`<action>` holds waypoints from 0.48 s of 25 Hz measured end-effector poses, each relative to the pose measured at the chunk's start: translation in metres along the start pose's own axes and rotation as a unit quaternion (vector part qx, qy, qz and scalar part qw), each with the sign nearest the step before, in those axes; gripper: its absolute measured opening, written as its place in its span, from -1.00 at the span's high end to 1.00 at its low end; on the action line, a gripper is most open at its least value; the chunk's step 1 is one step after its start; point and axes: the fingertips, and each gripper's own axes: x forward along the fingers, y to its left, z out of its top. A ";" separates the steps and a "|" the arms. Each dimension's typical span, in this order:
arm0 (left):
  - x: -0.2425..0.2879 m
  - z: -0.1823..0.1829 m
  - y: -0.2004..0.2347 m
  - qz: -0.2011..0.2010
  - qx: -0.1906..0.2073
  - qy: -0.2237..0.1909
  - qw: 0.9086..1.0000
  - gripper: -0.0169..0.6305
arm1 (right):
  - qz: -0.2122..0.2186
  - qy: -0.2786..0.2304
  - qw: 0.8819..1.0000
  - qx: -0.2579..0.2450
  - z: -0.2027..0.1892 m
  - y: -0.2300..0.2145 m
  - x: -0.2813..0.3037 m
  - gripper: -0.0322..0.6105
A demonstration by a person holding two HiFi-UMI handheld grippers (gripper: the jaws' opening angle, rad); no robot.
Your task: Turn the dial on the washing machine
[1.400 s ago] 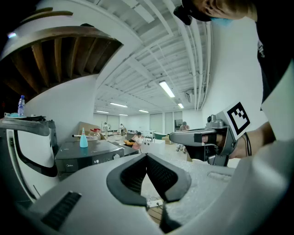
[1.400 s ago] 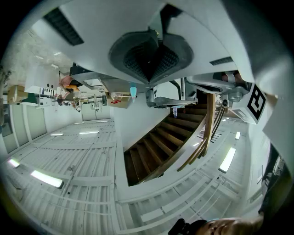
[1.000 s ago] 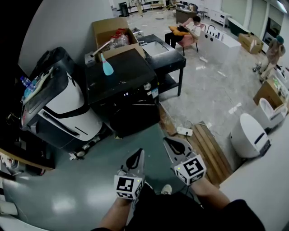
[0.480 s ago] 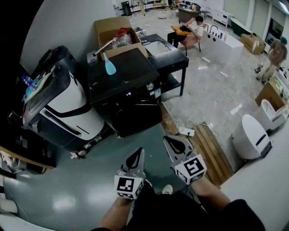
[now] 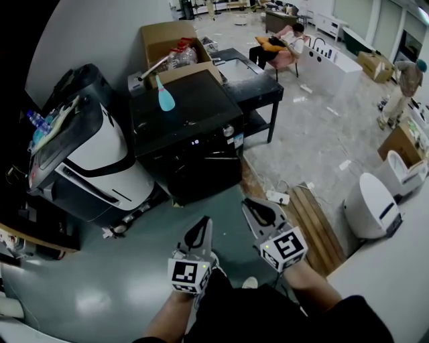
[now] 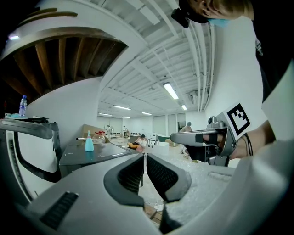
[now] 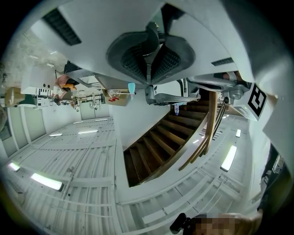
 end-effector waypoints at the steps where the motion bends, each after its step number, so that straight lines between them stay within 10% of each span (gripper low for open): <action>1: 0.003 -0.002 0.007 -0.002 -0.002 0.005 1.000 0.93 | 0.002 -0.005 1.000 -0.006 0.000 -0.001 0.008 0.80; 12: 0.057 -0.010 0.090 -0.031 -0.013 0.040 0.999 0.66 | -0.012 -0.006 1.000 -0.012 -0.007 -0.025 0.104 0.57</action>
